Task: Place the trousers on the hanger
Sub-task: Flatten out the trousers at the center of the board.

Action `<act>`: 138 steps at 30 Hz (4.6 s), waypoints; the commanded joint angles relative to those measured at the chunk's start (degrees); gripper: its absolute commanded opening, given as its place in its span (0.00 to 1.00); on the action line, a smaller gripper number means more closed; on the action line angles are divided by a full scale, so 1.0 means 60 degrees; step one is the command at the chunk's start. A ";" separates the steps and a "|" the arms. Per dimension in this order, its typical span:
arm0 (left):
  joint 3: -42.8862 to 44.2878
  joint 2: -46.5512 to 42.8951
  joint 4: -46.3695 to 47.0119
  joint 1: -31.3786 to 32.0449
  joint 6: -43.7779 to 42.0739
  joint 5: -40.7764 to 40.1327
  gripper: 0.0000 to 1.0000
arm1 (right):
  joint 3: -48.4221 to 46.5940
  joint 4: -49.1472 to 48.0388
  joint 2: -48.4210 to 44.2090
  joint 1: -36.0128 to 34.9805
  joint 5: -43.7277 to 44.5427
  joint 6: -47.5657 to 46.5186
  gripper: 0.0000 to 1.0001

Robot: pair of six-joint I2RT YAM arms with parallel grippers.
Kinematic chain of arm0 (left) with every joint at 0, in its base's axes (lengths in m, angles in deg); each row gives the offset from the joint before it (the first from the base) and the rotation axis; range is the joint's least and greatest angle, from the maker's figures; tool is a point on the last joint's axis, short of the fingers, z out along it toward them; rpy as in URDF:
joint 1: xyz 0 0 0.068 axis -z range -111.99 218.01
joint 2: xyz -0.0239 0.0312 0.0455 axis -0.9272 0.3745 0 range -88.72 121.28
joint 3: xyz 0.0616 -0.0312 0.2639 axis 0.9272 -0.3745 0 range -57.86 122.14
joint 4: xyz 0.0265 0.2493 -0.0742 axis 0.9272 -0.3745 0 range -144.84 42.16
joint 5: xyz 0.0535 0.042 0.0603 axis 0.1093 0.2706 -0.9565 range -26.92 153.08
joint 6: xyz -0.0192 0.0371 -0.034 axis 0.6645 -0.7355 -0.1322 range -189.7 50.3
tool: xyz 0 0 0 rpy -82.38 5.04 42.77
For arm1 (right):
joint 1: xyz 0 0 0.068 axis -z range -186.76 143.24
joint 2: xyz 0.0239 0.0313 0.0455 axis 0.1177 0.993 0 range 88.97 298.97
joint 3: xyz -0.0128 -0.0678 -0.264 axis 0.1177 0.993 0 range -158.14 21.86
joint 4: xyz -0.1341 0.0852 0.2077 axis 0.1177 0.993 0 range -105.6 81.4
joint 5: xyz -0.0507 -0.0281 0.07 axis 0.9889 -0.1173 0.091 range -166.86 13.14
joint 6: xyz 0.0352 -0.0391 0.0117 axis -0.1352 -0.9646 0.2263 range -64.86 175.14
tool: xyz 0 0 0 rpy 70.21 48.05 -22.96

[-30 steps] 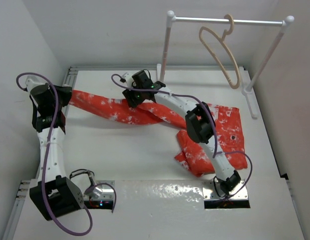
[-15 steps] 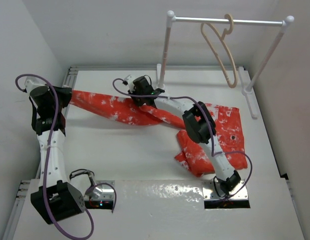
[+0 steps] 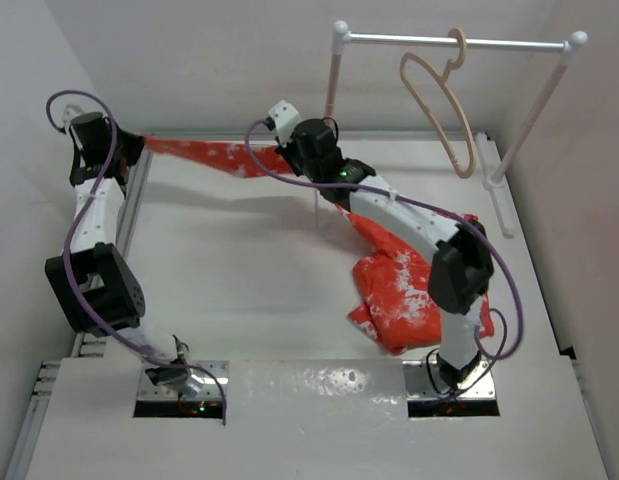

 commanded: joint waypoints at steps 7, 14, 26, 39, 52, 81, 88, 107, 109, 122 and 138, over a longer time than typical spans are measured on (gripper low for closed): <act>-0.1635 -0.0976 0.2614 -0.0110 -0.0570 -0.0603 0.00 | 0.7335 -0.4068 -0.3453 -0.0582 -0.0716 0.1737 0.00; -0.3587 0.0006 0.3688 -0.1076 -0.0511 -0.0427 0.00 | 0.7484 -0.3556 -0.1605 -0.1448 -0.1376 0.2587 0.00; -0.4949 -0.0739 0.3368 -0.2791 0.0821 -0.0105 0.00 | 0.7030 -0.2167 -0.1018 -0.2048 -0.3280 0.3159 0.08; -0.5375 -0.2247 0.1435 -0.3084 0.0618 -0.1421 0.54 | 0.6869 -0.0876 -0.0564 -0.2429 -0.4586 0.3511 0.38; -0.3734 -0.1546 -0.0061 0.0678 -0.1609 -0.2361 0.53 | 0.7643 -0.0874 -0.4103 -0.1451 -0.2081 0.4841 0.40; -0.1581 0.2423 -0.1483 0.0607 -0.2269 -0.3401 0.59 | 1.0459 -0.3263 -0.3320 0.9685 -0.0075 0.9473 0.70; -0.1594 0.3140 -0.1206 0.0622 -0.1918 -0.3286 0.41 | 0.9272 -0.2839 -0.1680 0.9758 -0.0410 0.8975 0.71; 0.2091 0.5118 -0.1467 0.0592 -0.1609 -0.2142 0.00 | 1.0501 -0.2707 -0.3666 0.9758 -0.0778 0.9093 0.21; 0.2155 0.4988 -0.1221 0.0636 -0.1493 -0.1543 0.02 | 1.0488 -0.2531 -0.4794 0.9758 -0.0543 0.8712 0.55; 0.0619 -0.0001 0.0026 0.4412 -0.2106 -0.2664 0.30 | 1.2886 -0.1593 -0.8823 0.7092 -0.2036 0.8226 0.00; -0.5783 -0.1943 0.2310 1.2924 -0.0731 -0.2509 0.31 | 1.1615 0.0940 -1.1038 0.7092 -0.2226 0.7481 0.01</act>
